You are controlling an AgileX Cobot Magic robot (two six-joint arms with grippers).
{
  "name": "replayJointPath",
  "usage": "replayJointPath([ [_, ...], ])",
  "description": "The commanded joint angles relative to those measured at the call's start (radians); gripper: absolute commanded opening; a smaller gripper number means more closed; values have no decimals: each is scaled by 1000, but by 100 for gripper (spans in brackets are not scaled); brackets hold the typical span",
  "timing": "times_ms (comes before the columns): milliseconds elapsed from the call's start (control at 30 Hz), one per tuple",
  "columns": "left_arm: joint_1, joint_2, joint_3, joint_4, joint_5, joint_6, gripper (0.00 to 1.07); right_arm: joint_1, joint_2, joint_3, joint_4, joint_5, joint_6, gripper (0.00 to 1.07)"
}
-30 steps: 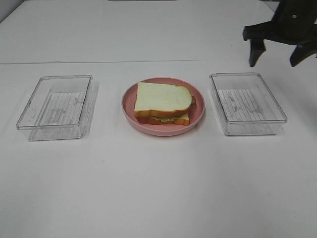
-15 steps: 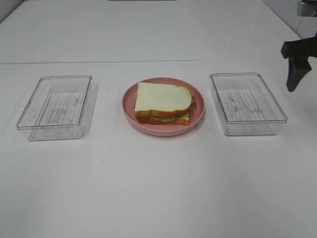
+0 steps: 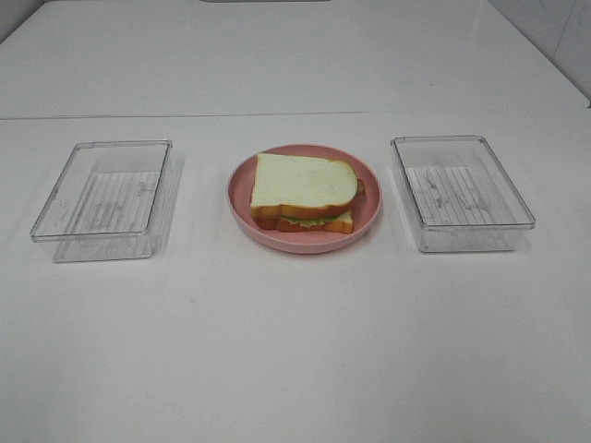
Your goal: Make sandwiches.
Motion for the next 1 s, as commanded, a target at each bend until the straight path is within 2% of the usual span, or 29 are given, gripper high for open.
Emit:
replayJointPath([
  [33,-2,-15,0,-4,-6,-5,89,-2,-189,48,11,27,13,80],
  [67,-2,-15,0,-4,-6,-5,89,-2,-284,68,10,42,12,80],
  [100,-2,-15,0,-4,-6,-5,89,-2,-284,68,10,42,12,80],
  [133,-2,-15,0,-4,-6,-5,89,-2,-375,89,9,44,5,80],
  [200,-2,-15,0,-4,-6,-5,89,-2,-424,100,8,42,-1,80],
  [233,-2,-15,0,-4,-6,-5,89,-2,-515,124,0,37,-15,80],
  [600,-2,-15,0,-4,-6,-5,89,-2,-878,267,-59,30,-17,80],
  [1000,-2,-14,0,-6,-6,-6,89,-2,-883,313,-65,-13,-17,80],
])
